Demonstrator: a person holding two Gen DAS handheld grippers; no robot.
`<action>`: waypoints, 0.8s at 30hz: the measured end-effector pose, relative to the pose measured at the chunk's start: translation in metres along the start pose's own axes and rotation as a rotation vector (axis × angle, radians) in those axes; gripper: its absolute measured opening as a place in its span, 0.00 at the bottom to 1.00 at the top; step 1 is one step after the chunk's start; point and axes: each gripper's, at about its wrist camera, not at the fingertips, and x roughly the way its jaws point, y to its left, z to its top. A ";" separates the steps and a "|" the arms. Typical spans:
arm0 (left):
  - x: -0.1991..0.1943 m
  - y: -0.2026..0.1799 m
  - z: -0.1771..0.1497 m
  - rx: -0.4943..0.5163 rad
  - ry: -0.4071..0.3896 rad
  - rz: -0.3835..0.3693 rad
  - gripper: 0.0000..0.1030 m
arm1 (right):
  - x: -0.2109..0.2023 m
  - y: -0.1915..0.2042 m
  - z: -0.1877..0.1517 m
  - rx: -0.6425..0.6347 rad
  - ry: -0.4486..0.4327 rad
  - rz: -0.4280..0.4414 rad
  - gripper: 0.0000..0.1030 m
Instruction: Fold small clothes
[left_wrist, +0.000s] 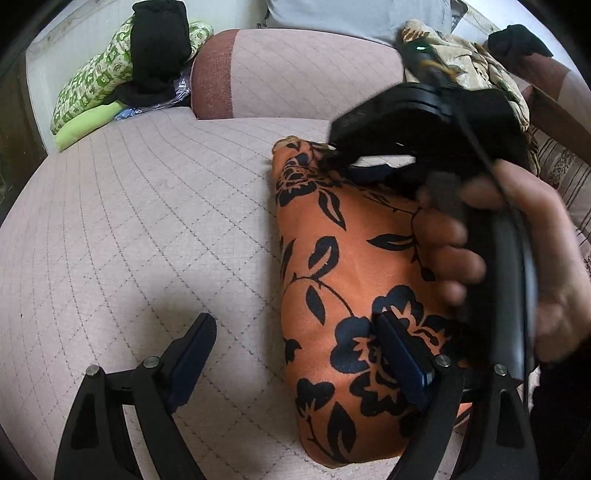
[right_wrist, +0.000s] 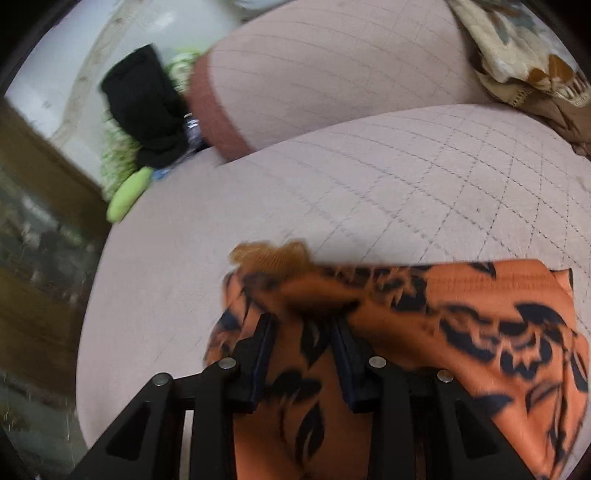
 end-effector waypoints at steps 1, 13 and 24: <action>0.001 -0.001 -0.001 0.003 -0.001 -0.002 0.86 | 0.002 0.001 0.002 -0.001 -0.012 -0.008 0.37; -0.014 0.015 0.015 -0.025 -0.028 -0.057 0.89 | -0.044 0.002 0.009 0.022 -0.050 0.060 0.47; -0.005 0.026 0.015 -0.051 0.031 -0.019 0.89 | -0.119 -0.047 -0.066 0.126 -0.027 0.001 0.47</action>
